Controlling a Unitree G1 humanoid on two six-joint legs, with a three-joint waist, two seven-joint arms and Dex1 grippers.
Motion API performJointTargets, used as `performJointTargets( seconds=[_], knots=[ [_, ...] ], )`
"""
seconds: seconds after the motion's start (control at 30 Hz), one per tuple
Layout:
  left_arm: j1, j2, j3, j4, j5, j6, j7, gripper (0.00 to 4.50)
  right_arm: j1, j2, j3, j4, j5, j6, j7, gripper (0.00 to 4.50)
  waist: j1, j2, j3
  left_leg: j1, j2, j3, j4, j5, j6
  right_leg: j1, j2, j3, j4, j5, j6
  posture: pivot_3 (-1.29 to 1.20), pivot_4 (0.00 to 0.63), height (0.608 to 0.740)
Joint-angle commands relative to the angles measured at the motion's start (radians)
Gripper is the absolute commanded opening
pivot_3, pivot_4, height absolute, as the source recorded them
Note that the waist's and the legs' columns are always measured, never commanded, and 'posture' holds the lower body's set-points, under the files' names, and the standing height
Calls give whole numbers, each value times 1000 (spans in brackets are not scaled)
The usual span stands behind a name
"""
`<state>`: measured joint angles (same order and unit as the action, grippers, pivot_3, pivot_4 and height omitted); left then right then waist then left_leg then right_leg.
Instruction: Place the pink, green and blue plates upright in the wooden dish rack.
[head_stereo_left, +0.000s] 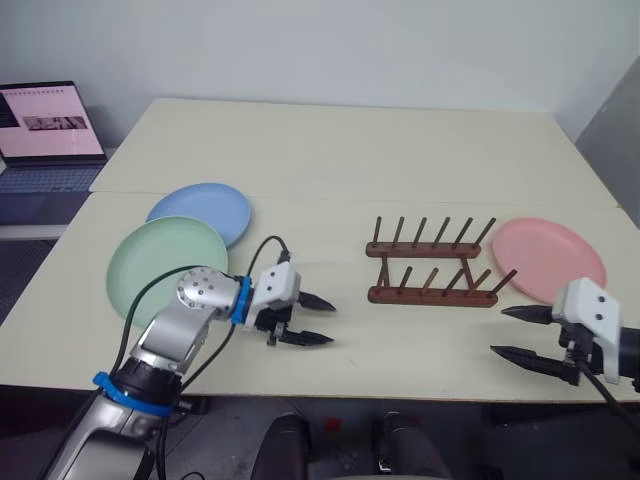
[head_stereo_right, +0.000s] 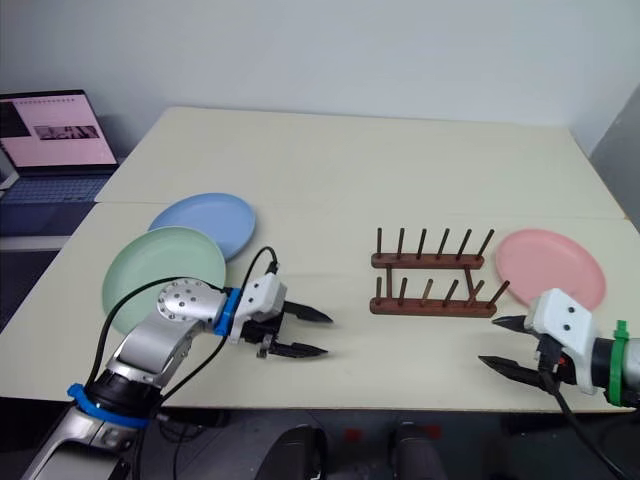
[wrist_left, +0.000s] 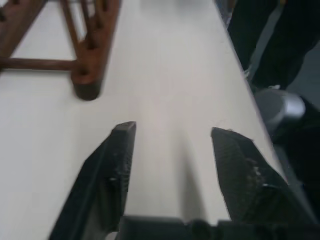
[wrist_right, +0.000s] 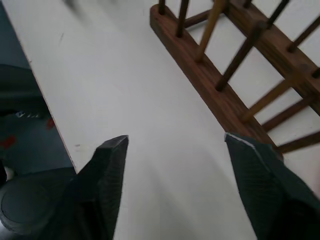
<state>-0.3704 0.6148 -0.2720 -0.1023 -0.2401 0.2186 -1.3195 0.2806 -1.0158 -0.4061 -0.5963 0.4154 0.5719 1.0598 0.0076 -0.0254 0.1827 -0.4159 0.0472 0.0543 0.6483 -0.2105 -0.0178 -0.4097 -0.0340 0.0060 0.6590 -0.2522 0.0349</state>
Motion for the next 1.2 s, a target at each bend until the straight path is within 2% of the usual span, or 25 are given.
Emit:
performJointTargets(
  seconds=[0.03, 0.17, 0.2, 0.3, 0.57, 0.9, 1.2],
  knots=[
    [-5, -57, -38, -67, 22, 50, 94, 1361, -47, -14, 103, 57, -84, -63, -29, 1753, 3, -1, 0, 0, 0, 0, 1, 0, 1, 0, -1, 0, 0, 0, 1, 0, 150, 728],
    [-31, -161, -108, 3, 123, 32, 221, 29, -139, 5, 243, 162, -191, -112, -85, 206, -2, -2, -1, 1, -2, 0, 2, 1, 1, 1, -1, 3, 0, 1, 2, 0, 150, 728],
    [-41, -188, -121, 36, 154, 18, 260, 0, -163, 19, 273, 189, -213, -123, -102, 21, -3, -2, -1, 1, -3, 0, 2, 1, 2, 1, -1, 4, 0, 2, 3, 0, 150, 728],
    [-67, -253, -142, 116, 209, 4, 339, 0, -221, 70, 339, 252, -257, -144, -150, 21, -5, -2, -1, 0, -4, 0, 2, 1, 2, 1, 1, 4, 0, 2, 3, 0, 150, 728],
    [-146, -309, -139, 279, 292, -88, 438, 0, -351, 172, 435, 359, -342, -171, -232, 21, -10, -2, -1, 0, -1, 1, 0, 1, 2, -1, 6, 4, 2, 5, 5, 0, 150, 728],
    [-245, -363, -124, 476, 355, -205, 536, 0, -440, 210, 452, 442, -384, -186, -275, 21, -9, -2, -1, 0, -2, 3, 1, 1, 2, -1, 6, 6, 2, 6, 6, 0, 150, 728],
    [-254, -378, -114, 506, 353, -224, 543, 0, -493, 226, 458, 515, -414, -226, -296, 21, -10, -2, -1, 0, -2, 3, 1, 1, 2, -1, 6, 5, 2, 6, 6, 0, 150, 728]
  ],
)
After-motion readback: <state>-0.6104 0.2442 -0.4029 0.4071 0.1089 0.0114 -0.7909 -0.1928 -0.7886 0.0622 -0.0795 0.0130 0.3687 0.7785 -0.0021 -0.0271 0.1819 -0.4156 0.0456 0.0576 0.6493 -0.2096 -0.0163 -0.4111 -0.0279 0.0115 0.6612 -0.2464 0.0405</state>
